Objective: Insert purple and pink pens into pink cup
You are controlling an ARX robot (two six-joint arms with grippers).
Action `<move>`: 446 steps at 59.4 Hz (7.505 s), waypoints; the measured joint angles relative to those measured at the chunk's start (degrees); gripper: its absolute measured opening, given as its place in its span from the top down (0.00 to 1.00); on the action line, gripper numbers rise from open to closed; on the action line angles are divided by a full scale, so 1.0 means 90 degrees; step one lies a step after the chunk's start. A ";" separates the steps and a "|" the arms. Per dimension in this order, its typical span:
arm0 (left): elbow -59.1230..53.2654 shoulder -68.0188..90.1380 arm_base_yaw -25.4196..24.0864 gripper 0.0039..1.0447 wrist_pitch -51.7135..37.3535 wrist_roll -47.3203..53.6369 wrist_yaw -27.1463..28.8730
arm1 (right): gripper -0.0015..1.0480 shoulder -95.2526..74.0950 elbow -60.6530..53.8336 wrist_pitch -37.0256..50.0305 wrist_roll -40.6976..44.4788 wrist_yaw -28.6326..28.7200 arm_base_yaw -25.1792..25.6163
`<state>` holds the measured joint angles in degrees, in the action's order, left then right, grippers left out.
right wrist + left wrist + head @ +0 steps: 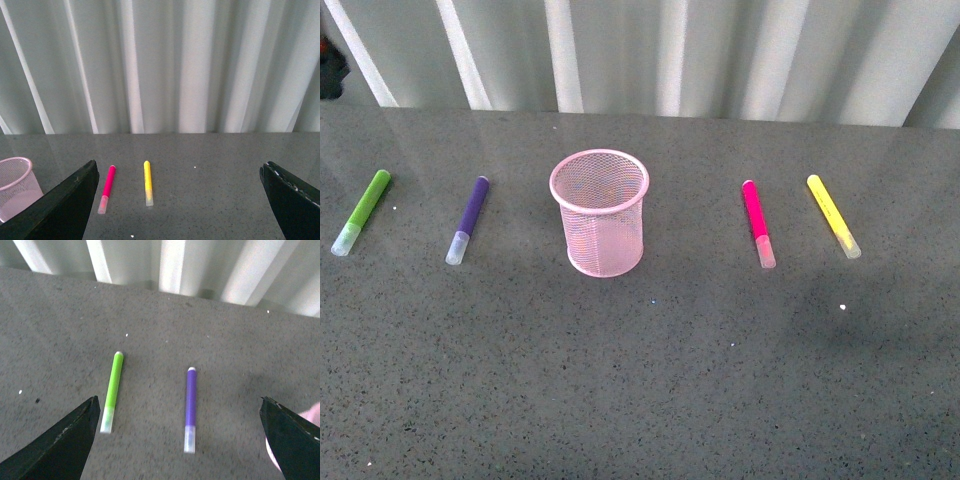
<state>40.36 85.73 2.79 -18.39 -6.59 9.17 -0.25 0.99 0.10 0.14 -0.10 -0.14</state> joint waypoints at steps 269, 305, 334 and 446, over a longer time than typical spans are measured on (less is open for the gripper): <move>0.1290 0.3929 0.2798 0.88 -0.5331 -0.1020 0.1683 | 0.07 0.0000 0.0000 0.0000 0.0000 0.0000 0.0000; 0.1287 0.4286 0.2781 0.88 -0.4789 -0.2062 0.1637 | 0.07 0.0000 0.0000 0.0000 -0.0002 0.0000 0.0000; 0.0573 0.2348 0.2732 0.05 -0.2489 -0.2074 0.0454 | 0.07 0.0000 0.0000 0.0000 -0.0002 0.0000 0.0000; -0.4350 -0.6681 -0.0294 0.97 -0.0799 0.0685 -0.0998 | 0.07 0.0000 0.0000 -0.0002 0.0000 0.0000 0.0000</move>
<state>1.21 25.61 0.14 -25.58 -0.43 0.19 -0.25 0.99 0.08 0.14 -0.10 -0.14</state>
